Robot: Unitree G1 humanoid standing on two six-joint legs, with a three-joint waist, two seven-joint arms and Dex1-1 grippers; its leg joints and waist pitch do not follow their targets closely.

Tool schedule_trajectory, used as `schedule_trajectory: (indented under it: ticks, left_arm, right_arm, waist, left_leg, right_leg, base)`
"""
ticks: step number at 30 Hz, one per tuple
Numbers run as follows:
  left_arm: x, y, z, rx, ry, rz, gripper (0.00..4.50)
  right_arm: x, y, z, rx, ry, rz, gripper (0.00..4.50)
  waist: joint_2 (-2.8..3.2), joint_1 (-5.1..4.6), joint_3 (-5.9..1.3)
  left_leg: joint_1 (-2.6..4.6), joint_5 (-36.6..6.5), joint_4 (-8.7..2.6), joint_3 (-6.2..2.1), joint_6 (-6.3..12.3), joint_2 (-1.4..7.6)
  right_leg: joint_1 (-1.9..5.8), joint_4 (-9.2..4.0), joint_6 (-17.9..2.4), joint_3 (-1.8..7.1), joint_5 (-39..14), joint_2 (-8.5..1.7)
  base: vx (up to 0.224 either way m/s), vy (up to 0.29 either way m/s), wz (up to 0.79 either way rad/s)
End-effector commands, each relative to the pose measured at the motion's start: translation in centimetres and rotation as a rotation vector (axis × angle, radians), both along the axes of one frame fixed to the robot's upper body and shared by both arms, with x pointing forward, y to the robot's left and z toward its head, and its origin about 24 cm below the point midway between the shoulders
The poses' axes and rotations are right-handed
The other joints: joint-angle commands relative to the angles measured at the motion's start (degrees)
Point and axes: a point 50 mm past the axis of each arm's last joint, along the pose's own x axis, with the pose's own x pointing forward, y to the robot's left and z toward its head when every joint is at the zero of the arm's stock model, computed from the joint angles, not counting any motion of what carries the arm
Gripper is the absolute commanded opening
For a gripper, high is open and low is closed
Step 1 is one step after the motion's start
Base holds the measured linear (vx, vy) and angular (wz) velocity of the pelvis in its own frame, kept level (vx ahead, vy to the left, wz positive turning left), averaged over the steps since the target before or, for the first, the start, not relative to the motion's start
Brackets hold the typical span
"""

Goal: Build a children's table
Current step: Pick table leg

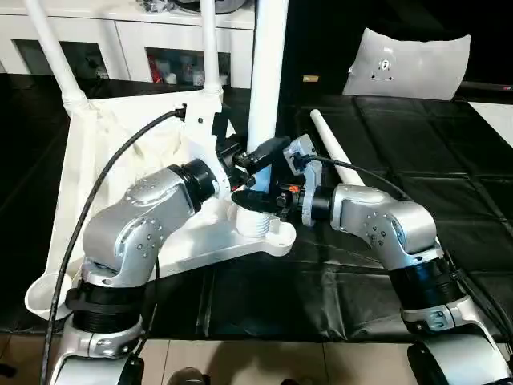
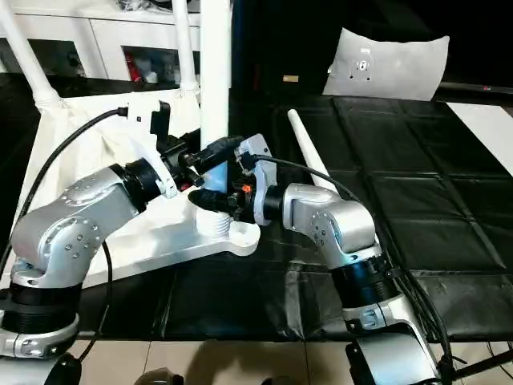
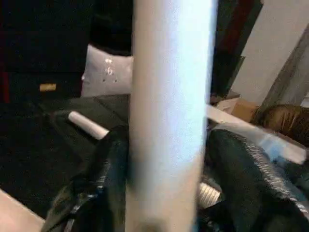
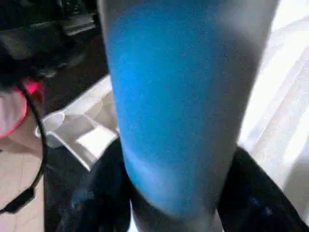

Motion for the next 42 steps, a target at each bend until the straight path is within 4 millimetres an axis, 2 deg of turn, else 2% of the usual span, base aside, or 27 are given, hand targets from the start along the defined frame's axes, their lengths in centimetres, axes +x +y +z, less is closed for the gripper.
schedule_trajectory:
  ticks: [1,5,8,10,11,12,14,16,18,20,23,26,27,29,31,34,36,38,42]
  left_arm:
    - [-0.6,-1.1,1.9,-0.030,-0.073,-0.080,3.34]
    - [-0.8,-1.2,2.6,-0.079,-0.082,-0.101,3.48]
    - [-1.1,-1.4,3.4,-0.150,-0.088,-0.132,3.84]
    - [-1.2,-1.4,3.7,-0.174,-0.092,-0.143,3.88]
    - [-1.6,-1.5,4.3,-0.225,-0.108,-0.188,3.90]
    - [-1.6,-1.5,4.3,-0.226,-0.108,-0.188,4.05]
    - [-2.3,-1.4,5.1,-0.291,-0.139,-0.243,4.16]
    - [-2.4,-1.4,5.3,-0.313,-0.146,-0.257,4.31]
    - [-2.4,0.0,5.9,-0.351,-0.173,-0.222,4.49]
    - [-2.4,0.2,5.9,-0.356,-0.176,-0.218,4.50]
    - [-1.8,2.6,6.0,-0.369,-0.181,-0.123,4.50]
    - [-1.1,3.6,5.0,-0.285,-0.158,-0.029,4.50]
    - [-0.6,3.9,4.6,-0.251,-0.139,0.023,4.50]
    - [0.4,4.5,3.9,-0.194,-0.107,0.125,4.50]
    - [1.2,4.8,3.1,-0.136,-0.071,0.212,4.50]
    - [1.8,4.3,2.6,-0.070,-0.056,0.237,4.50]
    - [1.8,3.1,2.9,-0.063,-0.068,0.189,4.50]
    - [1.4,1.8,3.4,-0.057,-0.086,0.119,4.50]
    - [0.6,0.4,3.7,-0.040,-0.100,0.031,4.50]
  right_arm:
    - [0.0,-0.1,-0.3,-0.021,0.009,-0.013,1.93]
    - [-0.1,-0.1,-0.8,-0.031,0.013,-0.023,1.92]
    - [-0.3,0.0,-1.1,-0.033,0.015,-0.027,1.91]
    - [-0.3,0.0,-1.2,-0.032,0.015,-0.029,1.91]
    - [-0.4,0.1,-1.3,-0.029,0.013,-0.032,1.91]
    - [-0.4,0.1,-1.3,-0.029,0.013,-0.032,1.91]
    - [-0.4,0.2,-1.2,-0.009,0.003,-0.040,1.91]
    - [-0.4,0.2,-1.1,-0.001,-0.002,-0.043,1.91]
    - [-0.1,-0.3,-0.7,0.037,-0.028,-0.072,1.91]
    - [-0.1,-0.3,-0.6,0.040,-0.033,-0.074,1.91]
    - [-0.3,-0.5,-0.1,0.078,-0.073,-0.076,1.91]
    - [-0.7,-0.4,0.1,0.098,-0.095,-0.059,1.91]
    - [-0.8,-0.3,0.2,0.105,-0.103,-0.051,1.91]
    - [-1.0,-0.1,0.4,0.118,-0.113,-0.034,1.91]
    - [-1.3,0.0,0.5,0.126,-0.120,-0.019,1.91]
    - [-1.5,0.3,0.2,0.116,-0.124,-0.010,1.91]
    - [-1.6,0.4,-0.1,0.094,-0.124,-0.013,1.91]
    - [-1.5,0.4,-0.4,0.071,-0.123,-0.030,1.91]
    - [-1.3,0.3,-0.7,0.038,-0.129,-0.046,1.91]
  waist:
    - [-0.22,-0.03,-4.25]
    - [-0.21,-0.06,-4.22]
    - [-0.17,-0.04,-4.20]
    - [-0.15,-0.02,-4.27]
    - [0.05,-0.04,-4.28]
    - [-0.21,-0.01,-4.26]
    - [0.03,-0.01,-4.23]
    - [-0.06,-0.02,-4.24]
    - [0.25,-0.13,-4.12]
    - [0.09,-0.23,-4.10]
    - [0.37,-0.14,-4.15]
    - [0.53,-0.27,-4.21]
    - [0.84,-0.24,-4.19]
    - [0.71,-0.26,-4.18]
    - [0.76,-0.11,-4.22]
    - [0.85,0.07,-4.32]
    - [0.82,0.14,-4.41]
    - [0.79,0.16,-4.39]
    - [0.67,0.14,-4.26]
  left_leg:
    - [0.48,-8.18,-3.70,-0.21,-1.49,1.59]
    - [0.44,-8.32,-3.70,-0.23,-1.55,1.56]
    - [0.36,-8.30,-3.70,-0.23,-1.66,1.54]
    - [0.38,-8.27,-3.63,-0.22,-1.73,1.52]
    - [0.41,-8.38,-3.67,-0.29,-1.64,1.56]
    - [0.43,-8.60,-3.58,-0.19,-1.60,1.46]
    - [0.41,-8.83,-3.60,-0.20,-1.67,1.50]
    - [0.39,-8.96,-3.68,-0.26,-1.78,1.58]
    - [0.45,-9.88,-3.70,-0.25,-1.82,1.46]
    - [0.51,-10.24,-3.75,-0.27,-1.91,1.41]
    - [0.65,-10.60,-3.80,-0.37,-2.15,1.45]
    - [0.76,-10.50,-3.93,-0.46,-2.11,1.53]
    - [0.79,-10.58,-3.96,-0.54,-2.19,1.56]
    - [0.85,-11.15,-4.01,-0.51,-2.00,1.53]
    - [0.86,-11.11,-4.03,-0.55,-2.11,1.55]
    - [0.84,-10.73,-4.05,-0.65,-2.42,1.59]
    - [0.73,-10.00,-3.95,-0.61,-2.59,1.65]
    - [0.70,-10.11,-3.91,-0.53,-2.61,1.59]
    - [0.57,-10.58,-3.91,-0.55,-2.56,1.59]
  right_leg:
    - [3.11,-4.05,-7.60,2.78,-14.73,-4.09]
    - [3.13,-4.09,-7.42,2.76,-14.89,-4.01]
    - [3.16,-4.16,-7.47,2.76,-14.90,-3.99]
    - [3.21,-4.14,-7.67,2.73,-14.57,-4.03]
    - [3.18,-4.04,-7.99,2.69,-14.14,-3.97]
    - [3.19,-4.11,-8.03,2.71,-14.55,-4.00]
    - [3.16,-4.19,-8.08,2.72,-14.98,-4.08]
    - [3.19,-4.11,-8.20,2.68,-14.81,-4.03]
    - [3.12,-4.24,-7.48,2.68,-15.54,-3.84]
    - [3.16,-4.39,-6.62,2.64,-16.66,-3.74]
    - [3.04,-4.39,-6.10,2.61,-16.73,-3.68]
    - [2.97,-4.19,-5.81,2.61,-15.64,-3.53]
    - [2.94,-4.14,-5.86,2.60,-15.47,-3.55]
    - [2.94,-4.29,-4.89,2.66,-15.44,-3.48]
    - [2.90,-4.32,-4.91,2.67,-15.53,-3.58]
    - [2.97,-4.12,-5.35,2.67,-14.86,-3.77]
    - [3.02,-3.85,-7.31,2.69,-12.58,-3.95]
    - [3.05,-3.85,-8.03,2.71,-12.34,-3.99]
    - [3.15,-3.97,-7.93,2.70,-13.75,-4.06]
  base:
    - [0.000,0.000,0.00]
    - [0.000,0.000,0.00]
    - [0.000,0.000,0.00]
    - [0.000,0.000,0.00]
    - [0.000,0.000,0.00]
    - [0.000,0.000,0.00]
    - [0.000,0.000,0.00]
    - [0.000,0.000,0.00]
    - [0.000,0.000,0.00]
    - [0.000,0.000,0.00]
    - [0.000,0.000,0.00]
    - [0.000,0.000,0.00]
    - [0.000,0.000,0.00]
    - [0.000,0.000,0.00]
    - [0.000,0.000,0.00]
    - [0.000,0.000,0.00]
    - [0.000,0.000,0.00]
    - [0.000,0.000,0.00]
    - [0.000,0.000,0.00]
